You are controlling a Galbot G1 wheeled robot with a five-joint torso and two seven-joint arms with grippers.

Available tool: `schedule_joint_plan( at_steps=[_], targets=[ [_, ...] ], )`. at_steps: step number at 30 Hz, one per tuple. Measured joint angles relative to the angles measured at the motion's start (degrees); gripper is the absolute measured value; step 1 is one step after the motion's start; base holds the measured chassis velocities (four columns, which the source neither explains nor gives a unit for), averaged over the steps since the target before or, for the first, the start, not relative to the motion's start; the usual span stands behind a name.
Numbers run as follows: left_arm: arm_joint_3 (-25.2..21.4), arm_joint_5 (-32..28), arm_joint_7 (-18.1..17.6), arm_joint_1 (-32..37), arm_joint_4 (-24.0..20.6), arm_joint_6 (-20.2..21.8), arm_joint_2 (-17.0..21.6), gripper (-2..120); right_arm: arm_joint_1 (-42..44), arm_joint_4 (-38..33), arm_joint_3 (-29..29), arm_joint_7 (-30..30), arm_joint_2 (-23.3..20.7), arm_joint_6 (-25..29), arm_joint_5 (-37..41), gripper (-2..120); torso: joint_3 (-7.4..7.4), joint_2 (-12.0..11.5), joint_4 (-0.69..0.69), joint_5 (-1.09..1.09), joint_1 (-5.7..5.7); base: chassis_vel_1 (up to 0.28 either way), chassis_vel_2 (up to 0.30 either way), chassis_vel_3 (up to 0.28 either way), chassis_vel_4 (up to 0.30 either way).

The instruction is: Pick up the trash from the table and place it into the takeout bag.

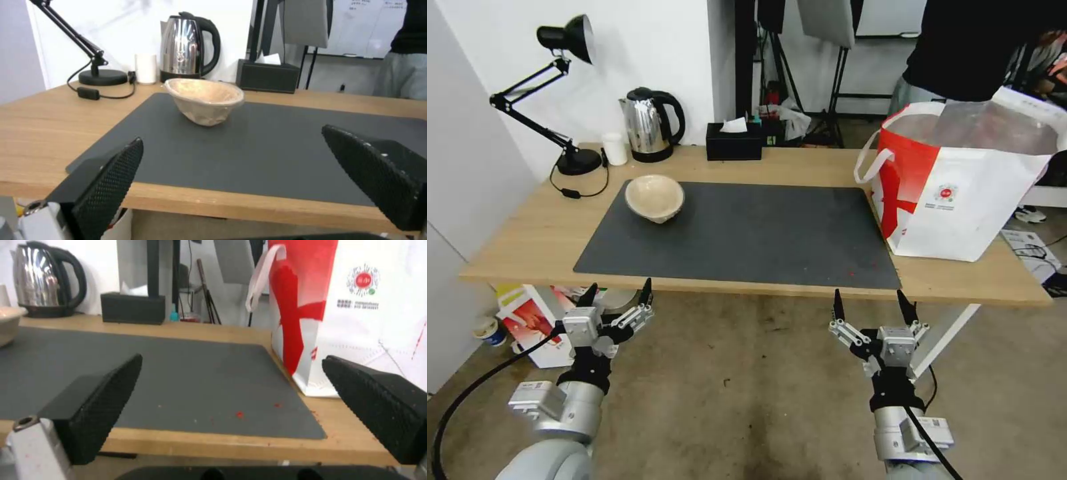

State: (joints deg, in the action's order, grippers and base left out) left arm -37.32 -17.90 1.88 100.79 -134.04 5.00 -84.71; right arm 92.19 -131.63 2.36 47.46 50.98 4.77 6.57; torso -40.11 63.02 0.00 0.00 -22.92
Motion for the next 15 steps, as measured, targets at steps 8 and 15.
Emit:
schedule_joint_plan(
  at_steps=[8, 15],
  targets=[
    [0.00, 0.03, 0.00, 0.00, 0.04, 0.00, -0.04, 100, -0.13, 0.00, 0.08, 0.19, -0.04, -0.57, 0.40, 100, 0.00, 0.00, 0.00, 0.00, 0.00, 0.000, 0.000, 0.000, 0.000],
    [0.04, 0.23, -0.02, 0.10, 0.05, 0.00, -0.29, 100, -0.75, 0.19, 0.22, 0.36, -0.32, -2.67, 0.76, 100, 0.00, 0.00, 0.00, -0.01, 0.00, 0.000, 0.000, 0.000, 0.000]
  ],
)
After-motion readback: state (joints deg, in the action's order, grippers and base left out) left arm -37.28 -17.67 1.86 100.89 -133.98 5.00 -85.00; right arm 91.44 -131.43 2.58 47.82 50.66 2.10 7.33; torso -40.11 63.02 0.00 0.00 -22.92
